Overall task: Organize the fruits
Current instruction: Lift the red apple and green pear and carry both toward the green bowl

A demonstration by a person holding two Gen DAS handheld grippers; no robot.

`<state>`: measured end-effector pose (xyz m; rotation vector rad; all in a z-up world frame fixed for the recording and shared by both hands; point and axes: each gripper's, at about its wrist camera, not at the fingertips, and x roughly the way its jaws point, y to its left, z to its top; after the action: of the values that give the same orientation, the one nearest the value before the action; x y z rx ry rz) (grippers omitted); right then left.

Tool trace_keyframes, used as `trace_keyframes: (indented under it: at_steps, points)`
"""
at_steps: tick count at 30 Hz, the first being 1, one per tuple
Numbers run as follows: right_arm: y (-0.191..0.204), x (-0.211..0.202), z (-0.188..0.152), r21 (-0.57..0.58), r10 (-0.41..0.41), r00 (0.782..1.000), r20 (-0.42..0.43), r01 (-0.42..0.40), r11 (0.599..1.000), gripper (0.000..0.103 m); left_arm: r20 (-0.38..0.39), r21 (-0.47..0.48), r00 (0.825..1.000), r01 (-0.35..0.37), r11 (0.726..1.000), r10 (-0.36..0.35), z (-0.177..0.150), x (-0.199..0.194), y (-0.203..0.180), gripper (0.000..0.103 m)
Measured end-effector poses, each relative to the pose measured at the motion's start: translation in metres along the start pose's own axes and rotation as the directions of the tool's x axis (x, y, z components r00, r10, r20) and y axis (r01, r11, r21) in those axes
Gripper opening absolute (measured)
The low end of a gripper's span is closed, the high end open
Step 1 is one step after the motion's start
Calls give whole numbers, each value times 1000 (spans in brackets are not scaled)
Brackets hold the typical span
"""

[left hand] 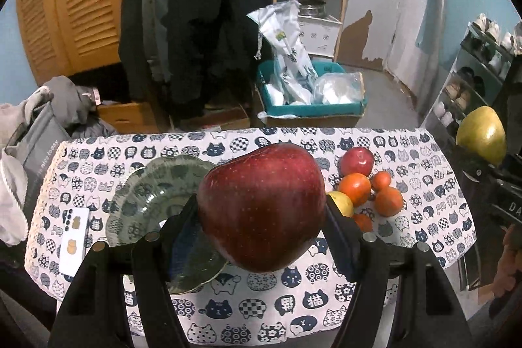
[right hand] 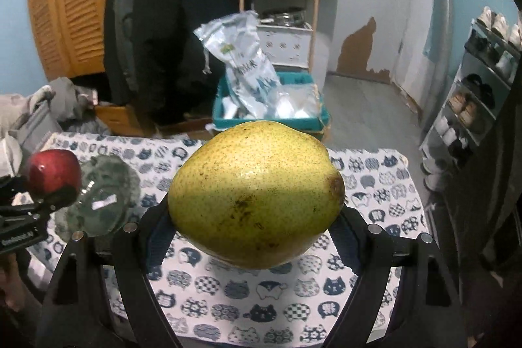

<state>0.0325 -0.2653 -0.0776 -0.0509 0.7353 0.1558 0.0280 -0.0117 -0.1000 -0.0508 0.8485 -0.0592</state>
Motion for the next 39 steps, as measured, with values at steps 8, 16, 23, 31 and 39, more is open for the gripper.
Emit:
trace_keyframes:
  at_steps: [8, 16, 23, 31, 39]
  points:
    - [34, 2, 24, -21, 59, 998, 22, -58, 998, 82, 3, -54, 1000, -31, 998, 31, 0, -1, 37, 72]
    - [83, 19, 44, -68, 122, 992, 20, -120, 990, 82, -4, -113, 996, -85, 990, 85, 2, 3, 86, 72]
    - [132, 44, 54, -112, 196, 980, -10, -196, 974, 82, -37, -156, 994, -105, 982, 101, 1, 15, 131, 72]
    - [180, 83, 56, -125, 275, 957, -90, -285, 950, 82, -118, -185, 988, -124, 975, 103, -12, 46, 164, 72]
    - [222, 127, 43, -156, 288, 941, -179, -316, 936, 82, -212, -197, 973, -133, 971, 90, -33, 90, 188, 72]
